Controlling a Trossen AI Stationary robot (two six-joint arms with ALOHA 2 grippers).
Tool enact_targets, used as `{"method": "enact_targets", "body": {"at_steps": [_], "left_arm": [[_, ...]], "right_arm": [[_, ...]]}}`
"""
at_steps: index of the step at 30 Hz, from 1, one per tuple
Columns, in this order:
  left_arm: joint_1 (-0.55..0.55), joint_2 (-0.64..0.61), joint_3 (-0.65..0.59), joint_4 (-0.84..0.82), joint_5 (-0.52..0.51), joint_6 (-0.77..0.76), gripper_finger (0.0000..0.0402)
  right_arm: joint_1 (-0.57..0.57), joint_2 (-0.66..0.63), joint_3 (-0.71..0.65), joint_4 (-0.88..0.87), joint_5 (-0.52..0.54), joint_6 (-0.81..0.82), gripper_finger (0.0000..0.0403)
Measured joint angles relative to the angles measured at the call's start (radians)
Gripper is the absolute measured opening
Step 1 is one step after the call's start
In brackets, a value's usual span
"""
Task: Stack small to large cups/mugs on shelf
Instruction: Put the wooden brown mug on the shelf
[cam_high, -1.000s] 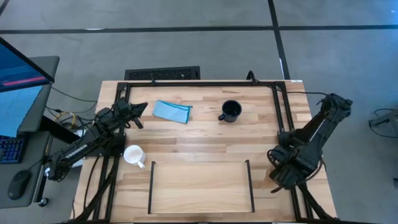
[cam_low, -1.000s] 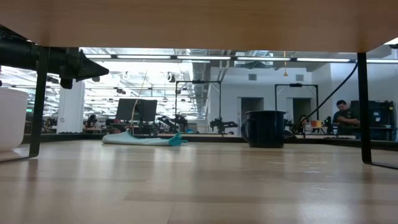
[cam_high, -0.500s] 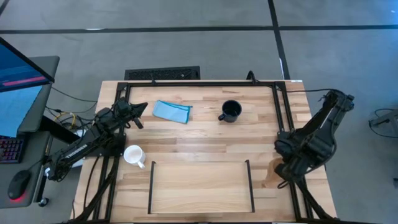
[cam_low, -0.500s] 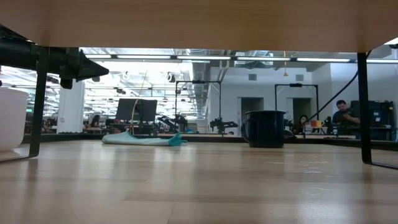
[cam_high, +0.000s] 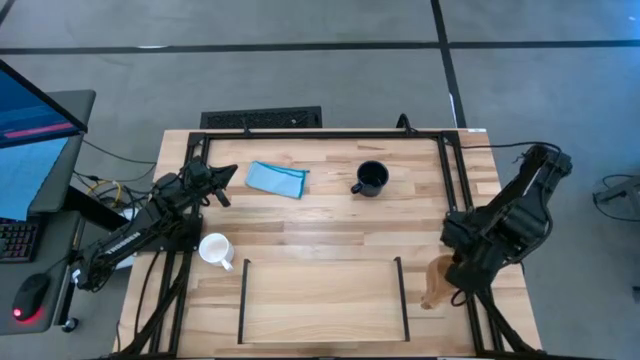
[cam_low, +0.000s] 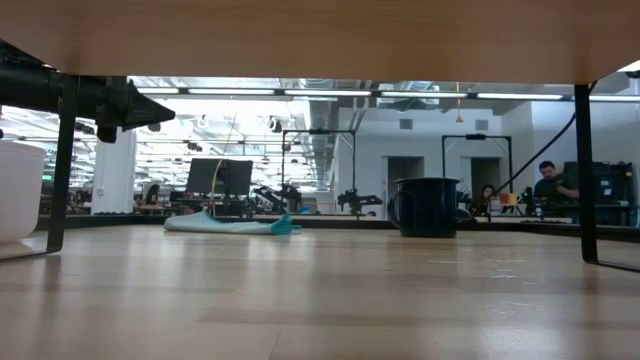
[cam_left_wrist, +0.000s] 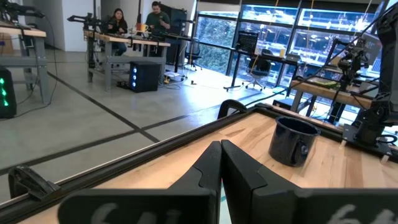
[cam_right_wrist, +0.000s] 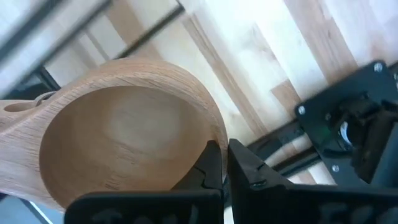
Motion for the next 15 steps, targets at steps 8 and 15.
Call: {"method": "enact_targets", "body": {"at_steps": [8, 15], "left_arm": [[0.000, 0.000, 0.000, 0.000, 0.000, 0.000, 0.0000], [0.000, 0.000, 0.000, 0.000, 0.000, 0.000, 0.0000]], "right_arm": [[-0.106, 0.051, 0.073, 0.008, 0.038, -0.233, 0.0015], [-0.220, 0.121, 0.175, 0.017, 0.041, -0.455, 0.0015]]}}
